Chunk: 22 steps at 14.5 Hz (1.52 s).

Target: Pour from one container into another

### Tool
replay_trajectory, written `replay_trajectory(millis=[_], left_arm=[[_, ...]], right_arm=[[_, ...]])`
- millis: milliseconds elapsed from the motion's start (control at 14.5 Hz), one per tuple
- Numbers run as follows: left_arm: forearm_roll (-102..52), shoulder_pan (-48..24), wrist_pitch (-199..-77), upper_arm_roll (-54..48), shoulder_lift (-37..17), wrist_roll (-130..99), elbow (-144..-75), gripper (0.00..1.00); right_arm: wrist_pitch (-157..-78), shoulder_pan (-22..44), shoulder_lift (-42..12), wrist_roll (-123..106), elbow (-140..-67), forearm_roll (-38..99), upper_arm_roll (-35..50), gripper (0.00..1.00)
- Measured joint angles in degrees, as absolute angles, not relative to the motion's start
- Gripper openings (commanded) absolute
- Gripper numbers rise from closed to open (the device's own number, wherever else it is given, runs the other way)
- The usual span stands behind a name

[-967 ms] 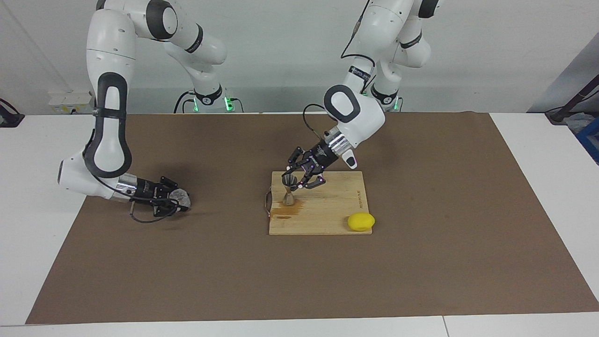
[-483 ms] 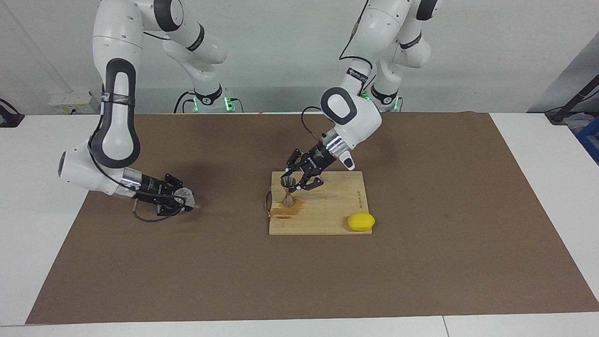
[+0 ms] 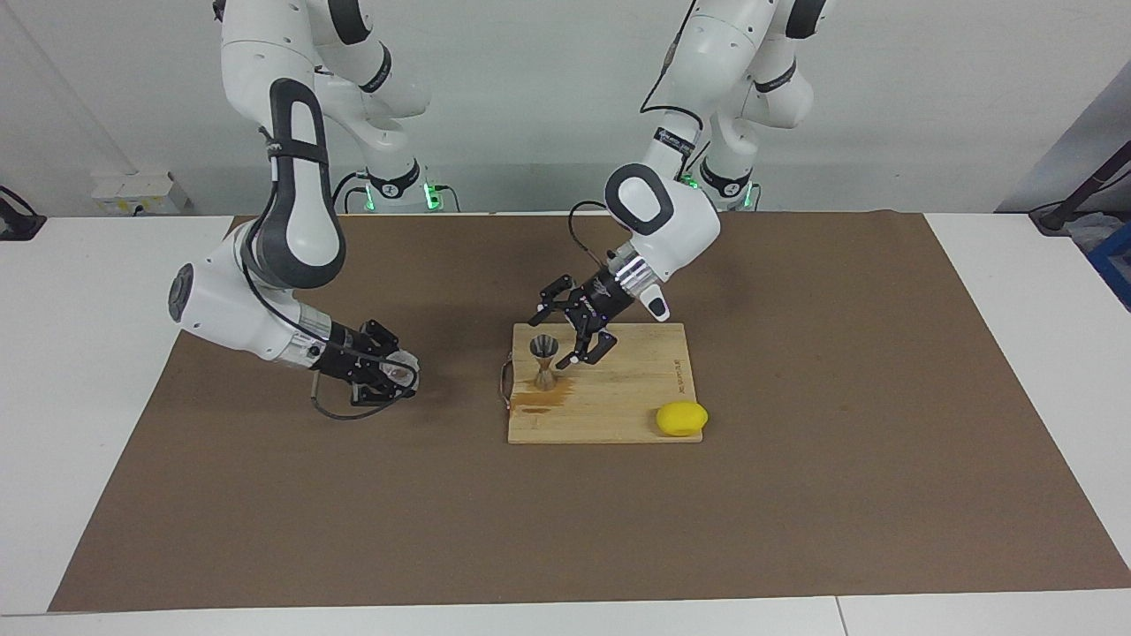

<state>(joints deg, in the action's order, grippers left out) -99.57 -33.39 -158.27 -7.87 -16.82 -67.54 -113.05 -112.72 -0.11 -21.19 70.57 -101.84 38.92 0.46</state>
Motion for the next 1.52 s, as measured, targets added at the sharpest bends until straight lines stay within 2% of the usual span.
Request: replay_trajectory(millis=[276, 553, 760, 1105, 1520], left_arm=[[-99.57, -33.61, -157.12, -8.02, -15.75, -67.54, -112.8, 1.0], [-99.57, -33.12, -151.5, -7.35, -12.46, -67.56, -114.51, 1.0], [-96.1, -28.64, -144.4, -6.65, -10.92, -67.55, -115.31, 1.0], [-80.26, -20.42, -133.0, -6.26, -10.38, -67.42, -114.18, 1.0], [-54.65, -14.15, -119.7, -6.17, -10.91, -60.04, -106.48, 1.0]], right_arm=[[-115.69, 4.72, -21.15, 79.67, -99.21, 35.53, 0.46, 0.16], [-115.98, 8.62, -21.14, 87.0, -95.97, 32.18, 0.48, 0.15], [-115.98, 11.28, -21.16, 89.5, -94.34, 29.9, 0.48, 0.15], [-116.09, 15.43, -21.53, 91.46, -93.09, 25.51, 0.48, 0.14], [-116.21, 18.53, -21.65, 91.53, -92.96, 20.46, 0.48, 0.12]])
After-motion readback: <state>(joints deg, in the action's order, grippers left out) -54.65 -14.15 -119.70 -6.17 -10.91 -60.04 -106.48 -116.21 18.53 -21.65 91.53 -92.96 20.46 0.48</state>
